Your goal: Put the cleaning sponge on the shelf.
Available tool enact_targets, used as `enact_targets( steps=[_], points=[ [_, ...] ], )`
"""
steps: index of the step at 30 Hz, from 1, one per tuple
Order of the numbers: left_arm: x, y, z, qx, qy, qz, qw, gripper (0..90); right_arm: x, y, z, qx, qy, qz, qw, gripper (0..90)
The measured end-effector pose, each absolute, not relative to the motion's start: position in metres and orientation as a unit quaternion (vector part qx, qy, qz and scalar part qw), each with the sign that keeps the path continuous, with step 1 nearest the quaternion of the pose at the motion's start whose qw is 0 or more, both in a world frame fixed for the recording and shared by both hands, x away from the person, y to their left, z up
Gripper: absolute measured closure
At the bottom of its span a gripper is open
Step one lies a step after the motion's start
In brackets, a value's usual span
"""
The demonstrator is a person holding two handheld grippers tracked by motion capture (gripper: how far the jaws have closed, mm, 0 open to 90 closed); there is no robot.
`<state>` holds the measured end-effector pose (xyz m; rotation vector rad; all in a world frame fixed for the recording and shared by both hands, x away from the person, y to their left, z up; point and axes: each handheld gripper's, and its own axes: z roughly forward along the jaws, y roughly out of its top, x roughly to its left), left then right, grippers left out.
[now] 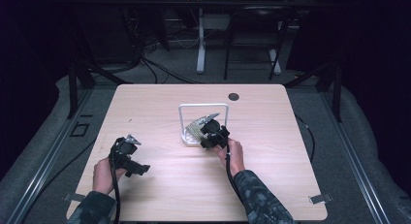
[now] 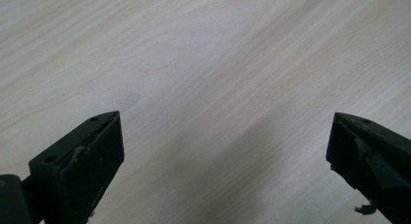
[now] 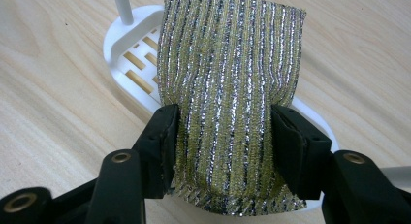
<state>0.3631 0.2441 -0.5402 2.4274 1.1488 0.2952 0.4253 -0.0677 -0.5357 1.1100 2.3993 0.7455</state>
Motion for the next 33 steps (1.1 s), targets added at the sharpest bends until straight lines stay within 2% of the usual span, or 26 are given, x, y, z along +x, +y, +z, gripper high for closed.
enact_targets(
  steps=[8, 23, 33],
  points=[
    [0.363, 0.244, -0.54, 0.877, 0.414, 0.107, 0.217, 0.0, 0.428, -0.068, -0.538, 0.398, 0.857, 0.263, 0.194, 41.2],
    [0.363, 0.241, -0.54, 0.879, 0.412, 0.109, 0.216, 0.0, 0.423, -0.068, -0.533, 0.388, 0.858, 0.276, 0.192, 42.3],
    [0.365, 0.238, -0.541, 0.881, 0.409, 0.104, 0.216, 0.0, 0.413, -0.07, -0.522, 0.372, 0.861, 0.29, 0.191, 36.2]
  ],
)
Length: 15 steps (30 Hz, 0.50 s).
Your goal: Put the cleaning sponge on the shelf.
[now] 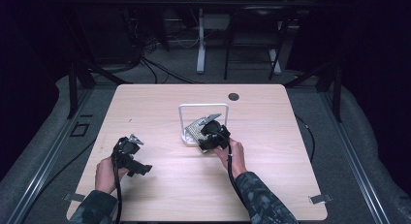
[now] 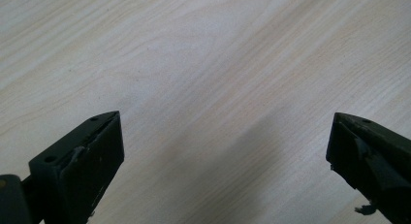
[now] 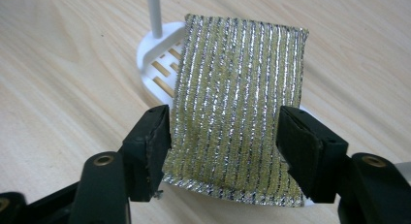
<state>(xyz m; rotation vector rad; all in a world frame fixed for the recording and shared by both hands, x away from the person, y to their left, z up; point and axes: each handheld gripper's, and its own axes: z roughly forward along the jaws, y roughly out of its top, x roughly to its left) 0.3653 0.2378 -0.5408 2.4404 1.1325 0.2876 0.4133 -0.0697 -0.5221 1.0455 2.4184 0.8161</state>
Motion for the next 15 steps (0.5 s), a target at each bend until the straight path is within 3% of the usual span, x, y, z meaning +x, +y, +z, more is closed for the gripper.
enact_targets(
  steps=[15],
  points=[
    [0.362, 0.24, -0.541, 0.879, 0.412, 0.107, 0.216, 0.0, 0.379, -0.088, -0.481, 0.335, 0.871, 0.32, 0.165, 14.4]
  ],
)
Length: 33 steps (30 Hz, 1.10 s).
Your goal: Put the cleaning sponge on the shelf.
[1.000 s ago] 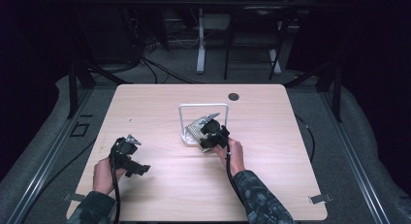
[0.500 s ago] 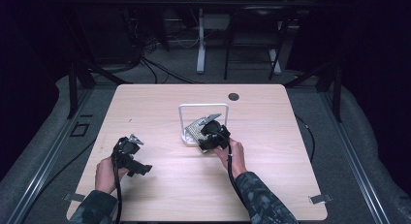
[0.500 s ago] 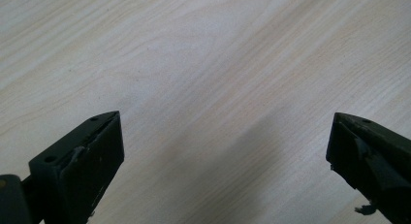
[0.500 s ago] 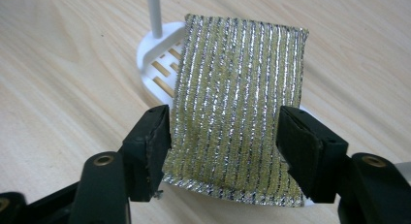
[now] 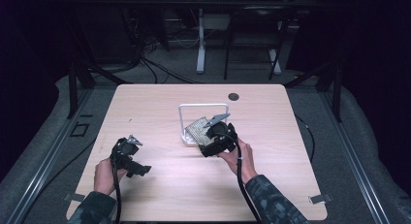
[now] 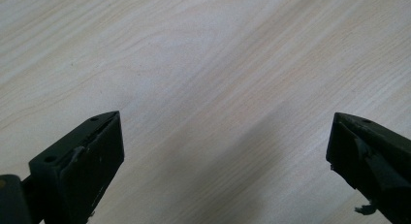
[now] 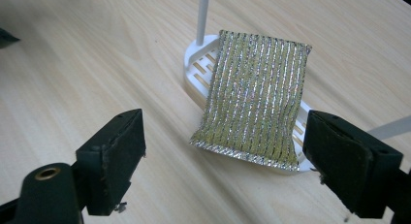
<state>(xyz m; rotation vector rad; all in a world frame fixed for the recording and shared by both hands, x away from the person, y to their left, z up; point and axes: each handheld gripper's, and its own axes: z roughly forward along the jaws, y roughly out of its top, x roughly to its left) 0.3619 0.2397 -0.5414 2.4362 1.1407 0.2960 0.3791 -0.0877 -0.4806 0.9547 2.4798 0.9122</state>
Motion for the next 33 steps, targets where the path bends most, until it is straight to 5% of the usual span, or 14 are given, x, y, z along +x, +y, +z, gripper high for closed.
enact_targets(
  steps=[13, 33],
  points=[
    [0.361, 0.239, -0.541, 0.881, 0.41, 0.105, 0.213, 0.0, 0.355, -0.119, -0.46, 0.335, 0.871, 0.317, 0.167, 0.0],
    [0.361, 0.238, -0.542, 0.882, 0.408, 0.105, 0.209, 0.0, 0.316, -0.198, -0.489, 0.387, 0.867, 0.274, 0.151, 0.0]
  ],
)
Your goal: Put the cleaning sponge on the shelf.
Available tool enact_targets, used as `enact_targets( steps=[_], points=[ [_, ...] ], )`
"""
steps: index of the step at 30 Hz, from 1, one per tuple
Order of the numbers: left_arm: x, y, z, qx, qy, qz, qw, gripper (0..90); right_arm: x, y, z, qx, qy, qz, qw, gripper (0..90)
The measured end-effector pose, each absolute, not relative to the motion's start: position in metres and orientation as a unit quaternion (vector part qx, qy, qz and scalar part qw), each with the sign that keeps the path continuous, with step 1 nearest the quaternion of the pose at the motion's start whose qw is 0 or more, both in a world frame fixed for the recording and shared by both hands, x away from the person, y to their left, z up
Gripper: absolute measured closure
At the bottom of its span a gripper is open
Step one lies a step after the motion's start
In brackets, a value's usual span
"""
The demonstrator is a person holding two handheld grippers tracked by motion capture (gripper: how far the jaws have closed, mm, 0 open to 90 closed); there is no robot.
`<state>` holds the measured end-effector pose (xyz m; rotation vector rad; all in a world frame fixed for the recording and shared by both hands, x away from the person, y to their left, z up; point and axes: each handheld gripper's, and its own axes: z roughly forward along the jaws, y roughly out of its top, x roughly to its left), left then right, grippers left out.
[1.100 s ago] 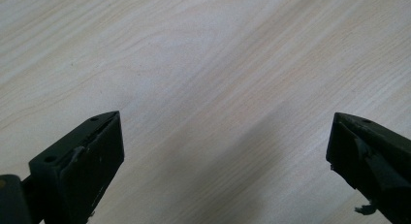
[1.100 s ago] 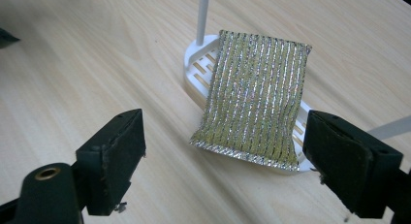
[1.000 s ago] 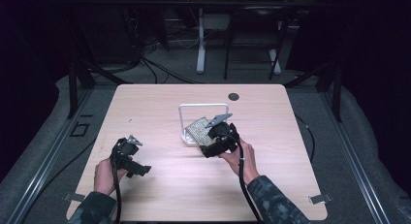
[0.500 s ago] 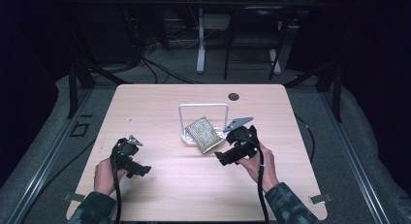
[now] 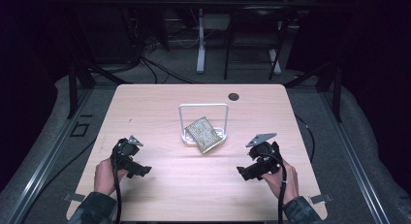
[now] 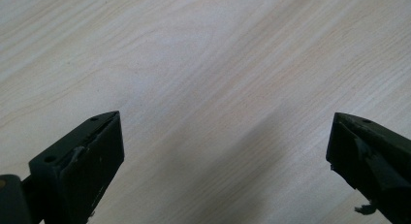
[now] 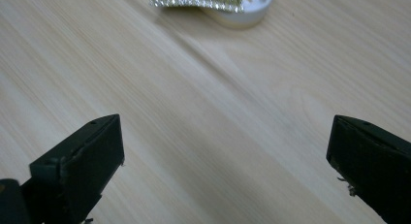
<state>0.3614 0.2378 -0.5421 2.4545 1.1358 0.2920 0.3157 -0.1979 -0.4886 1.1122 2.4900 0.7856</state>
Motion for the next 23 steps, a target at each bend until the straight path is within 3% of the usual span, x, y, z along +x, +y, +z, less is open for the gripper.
enact_targets(
  steps=[11, 23],
  points=[
    [0.362, 0.239, -0.542, 0.883, 0.408, 0.103, 0.209, 0.0, 0.297, -0.237, -0.513, 0.425, 0.859, 0.247, 0.142, 0.0],
    [0.363, 0.242, -0.541, 0.882, 0.408, 0.104, 0.211, 0.0, 0.302, -0.239, -0.525, 0.432, 0.865, 0.222, 0.13, 0.4]
  ],
)
